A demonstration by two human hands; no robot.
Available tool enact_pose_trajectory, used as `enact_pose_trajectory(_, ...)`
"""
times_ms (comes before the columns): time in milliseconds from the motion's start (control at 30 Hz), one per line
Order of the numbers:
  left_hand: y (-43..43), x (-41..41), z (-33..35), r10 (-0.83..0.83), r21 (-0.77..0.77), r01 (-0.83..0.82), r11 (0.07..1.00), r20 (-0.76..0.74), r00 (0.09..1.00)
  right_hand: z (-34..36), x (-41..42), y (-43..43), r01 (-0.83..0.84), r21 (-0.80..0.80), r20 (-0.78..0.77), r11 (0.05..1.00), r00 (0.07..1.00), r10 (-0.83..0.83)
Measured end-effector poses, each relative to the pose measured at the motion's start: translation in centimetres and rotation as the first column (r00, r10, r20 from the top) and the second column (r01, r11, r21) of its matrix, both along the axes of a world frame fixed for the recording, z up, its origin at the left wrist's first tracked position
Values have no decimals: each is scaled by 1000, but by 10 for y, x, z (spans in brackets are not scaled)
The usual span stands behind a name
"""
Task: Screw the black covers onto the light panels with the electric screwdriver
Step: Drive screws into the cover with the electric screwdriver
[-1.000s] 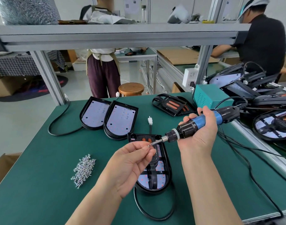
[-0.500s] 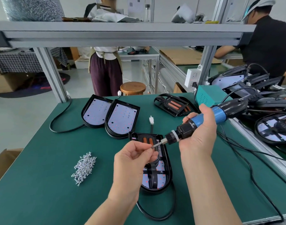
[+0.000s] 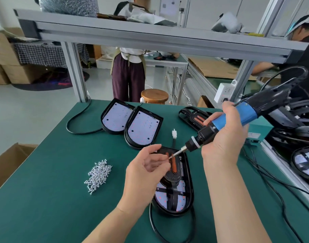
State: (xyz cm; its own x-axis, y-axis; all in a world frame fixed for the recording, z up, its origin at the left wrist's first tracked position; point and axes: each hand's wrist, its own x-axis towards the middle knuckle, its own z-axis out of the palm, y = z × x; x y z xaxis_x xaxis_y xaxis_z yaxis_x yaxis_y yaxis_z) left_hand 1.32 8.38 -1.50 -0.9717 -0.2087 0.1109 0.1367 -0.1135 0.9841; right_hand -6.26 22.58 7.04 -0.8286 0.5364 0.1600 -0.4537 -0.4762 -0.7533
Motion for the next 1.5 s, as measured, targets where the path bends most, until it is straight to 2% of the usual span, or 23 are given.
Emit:
enact_pose_trajectory(67, -4, -3, -3, -7, 31, 7, 1000, 0, 1000, 0, -5, -4, -5, 9, 7, 1000, 1000, 5)
enact_pose_trajectory(133, -8, -5, -7, 48, -10, -48, 999, -12, 999, -2, -11, -9, -11, 20, -7, 1000, 1000, 11)
enact_pose_trajectory(233, -17, -13, -14, 234, -279, -225, 934, 1, 972, -3, -20, -16, -10, 71, -23, 997, 1000, 12)
enact_pose_trajectory(300, -21, -22, -12, 190, -394, -119, 912, 147, 971, -4, -27, -21, -7, 122, -38, 993, 999, 12)
enact_pose_trajectory(367, -19, -30, -13, 36, -444, 118, 888, 323, 946, -6, -33, -28, -3, 172, -59, 985, 998, 13)
enact_pose_trajectory(433, -16, -37, -15, -35, -484, 247, 840, 404, 914, -9, -39, -37, 0, 218, -74, 976, 997, 17)
enact_pose_trajectory(633, -19, -44, -22, -79, -371, 255, 893, 429, 900, -16, -48, -57, -69, 256, -72, 964, 993, 90)
enact_pose_trajectory(1233, -20, -47, -28, -125, -304, 255, 918, 391, 912, -24, -54, -67, -115, 310, -53, 944, 989, 138)
enact_pose_trajectory(1500, -21, -50, -33, -124, -279, 248, 928, 395, 910, -28, -55, -69, -134, 408, -102, 903, 976, 191)
